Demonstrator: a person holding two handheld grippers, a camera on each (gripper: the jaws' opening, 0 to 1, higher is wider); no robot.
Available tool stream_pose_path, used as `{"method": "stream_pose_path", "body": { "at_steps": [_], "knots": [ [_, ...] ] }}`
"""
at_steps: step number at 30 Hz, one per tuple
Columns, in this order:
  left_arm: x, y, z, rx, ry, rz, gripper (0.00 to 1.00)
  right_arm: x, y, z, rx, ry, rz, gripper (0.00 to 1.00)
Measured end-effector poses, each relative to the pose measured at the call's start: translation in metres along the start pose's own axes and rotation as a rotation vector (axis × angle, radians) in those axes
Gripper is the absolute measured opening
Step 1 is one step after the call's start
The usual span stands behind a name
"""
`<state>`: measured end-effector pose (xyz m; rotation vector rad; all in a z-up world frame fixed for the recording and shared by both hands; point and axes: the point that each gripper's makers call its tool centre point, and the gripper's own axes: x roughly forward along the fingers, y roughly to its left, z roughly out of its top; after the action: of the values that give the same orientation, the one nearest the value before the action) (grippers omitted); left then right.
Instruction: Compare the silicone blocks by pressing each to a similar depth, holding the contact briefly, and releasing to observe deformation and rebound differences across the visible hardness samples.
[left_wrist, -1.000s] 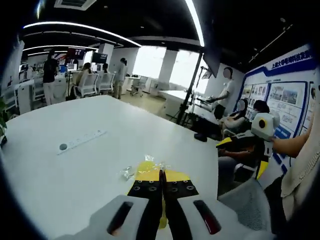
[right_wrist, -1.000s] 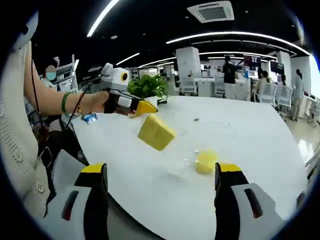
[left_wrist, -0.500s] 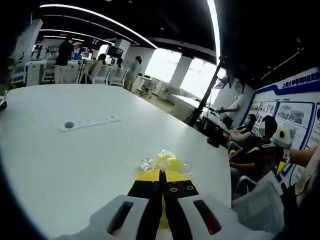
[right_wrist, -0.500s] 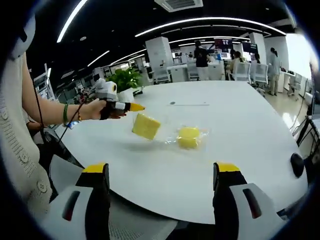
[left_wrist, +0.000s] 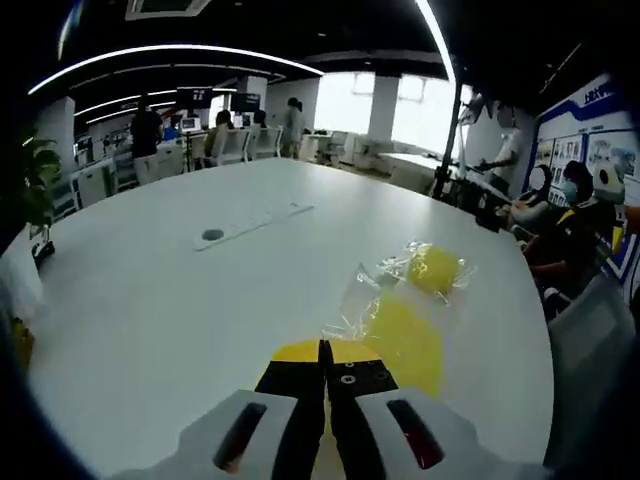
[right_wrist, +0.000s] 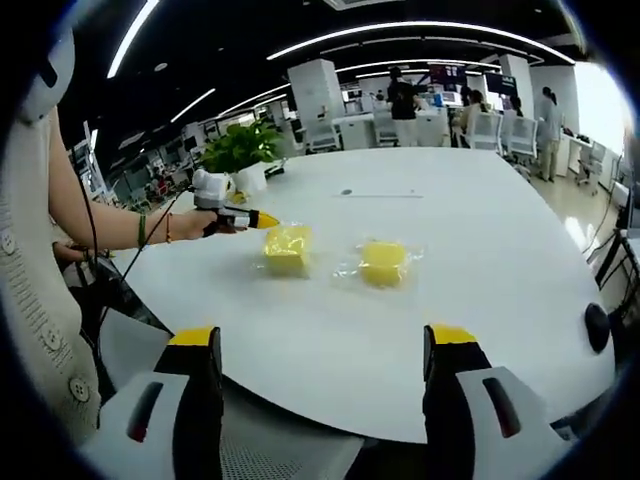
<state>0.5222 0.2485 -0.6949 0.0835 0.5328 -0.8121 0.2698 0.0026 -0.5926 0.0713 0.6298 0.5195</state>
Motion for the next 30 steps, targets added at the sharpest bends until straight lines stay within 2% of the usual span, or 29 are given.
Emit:
{"method": "stream_pose_path", "body": {
  "at_steps": [8, 11, 15, 18, 21, 23, 24, 26, 30],
  "knots": [
    [0.021, 0.011, -0.018, 0.056, 0.043, 0.048, 0.00, 0.005, -0.001, 0.001, 0.009, 0.014, -0.004, 0.76],
    [0.021, 0.009, -0.014, 0.061, 0.031, 0.053, 0.00, 0.008, 0.001, 0.002, 0.026, 0.024, 0.015, 0.75],
    [0.018, 0.007, -0.011, 0.084, 0.027, 0.057, 0.00, 0.012, 0.006, 0.013, 0.031, -0.007, 0.035, 0.74],
    [0.015, 0.006, -0.008, 0.128, 0.006, 0.055, 0.00, 0.013, 0.007, 0.016, 0.022, -0.013, 0.041, 0.74],
    [0.009, 0.010, -0.005, 0.143, 0.005, 0.087, 0.09, 0.013, 0.009, 0.016, 0.013, -0.012, 0.047, 0.74],
    [0.003, 0.015, -0.001, 0.121, -0.002, 0.109, 0.21, 0.011, 0.010, 0.014, 0.014, -0.017, 0.049, 0.74],
    [-0.001, 0.016, -0.002, 0.084, 0.005, 0.117, 0.26, 0.011, 0.010, 0.014, 0.015, -0.018, 0.049, 0.74],
    [-0.007, 0.016, 0.000, 0.081, 0.011, 0.125, 0.36, 0.010, 0.011, 0.013, 0.019, -0.021, 0.051, 0.74],
    [-0.024, 0.006, 0.003, 0.084, 0.017, 0.119, 0.37, 0.007, 0.013, 0.012, 0.015, -0.034, 0.061, 0.74]
  ]
}}
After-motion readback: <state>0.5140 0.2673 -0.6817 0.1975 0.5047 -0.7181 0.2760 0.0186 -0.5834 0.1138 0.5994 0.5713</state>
